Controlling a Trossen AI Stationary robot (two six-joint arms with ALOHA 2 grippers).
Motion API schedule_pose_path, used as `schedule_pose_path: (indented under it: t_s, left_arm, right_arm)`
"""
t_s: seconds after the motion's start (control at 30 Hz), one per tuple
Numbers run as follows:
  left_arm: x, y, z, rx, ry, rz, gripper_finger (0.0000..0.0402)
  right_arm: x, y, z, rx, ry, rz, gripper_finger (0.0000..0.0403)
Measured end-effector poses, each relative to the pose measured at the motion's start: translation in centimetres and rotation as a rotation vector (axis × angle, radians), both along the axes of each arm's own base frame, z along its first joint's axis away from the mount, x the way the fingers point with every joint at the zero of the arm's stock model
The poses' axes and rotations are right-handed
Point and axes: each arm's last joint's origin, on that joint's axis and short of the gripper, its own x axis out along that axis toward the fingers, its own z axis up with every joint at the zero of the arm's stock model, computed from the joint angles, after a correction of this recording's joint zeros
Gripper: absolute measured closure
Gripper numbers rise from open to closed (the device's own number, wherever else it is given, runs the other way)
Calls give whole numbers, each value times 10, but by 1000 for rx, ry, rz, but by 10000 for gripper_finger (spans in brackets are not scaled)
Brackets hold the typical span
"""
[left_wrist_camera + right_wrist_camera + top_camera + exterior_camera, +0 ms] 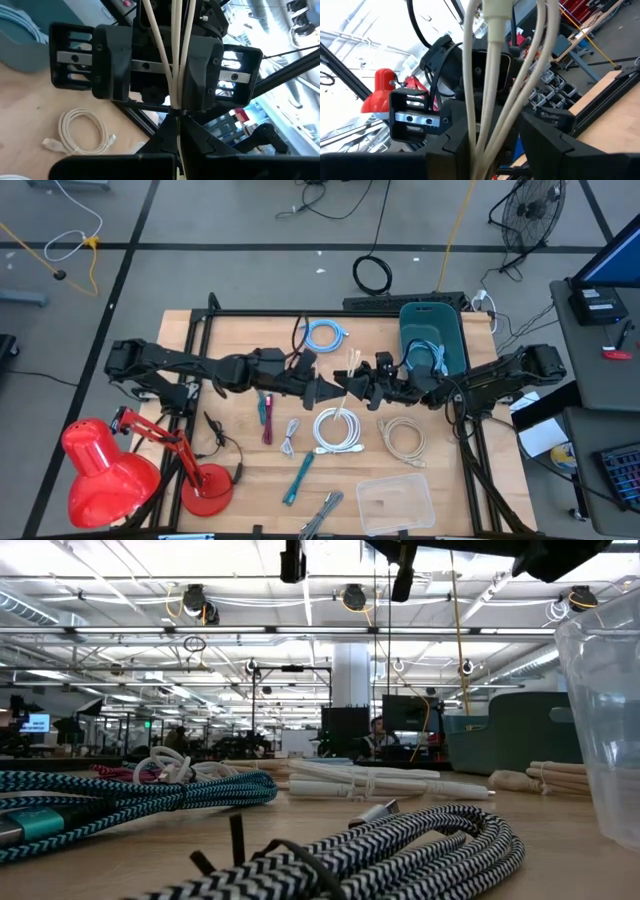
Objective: Pick & Place USB Port
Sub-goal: Put the light brown charger cable into the transparent bin
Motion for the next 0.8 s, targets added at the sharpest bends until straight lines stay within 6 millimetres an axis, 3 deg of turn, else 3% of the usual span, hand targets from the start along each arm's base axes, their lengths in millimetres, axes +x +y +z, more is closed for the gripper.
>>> schedule_pose_path:
  t_s: [0.8]
  left_arm:
    - [-15,-2,-1,52,137,59,400]
  right_arm:
    - [-1,3,0,10,-13,40,276]
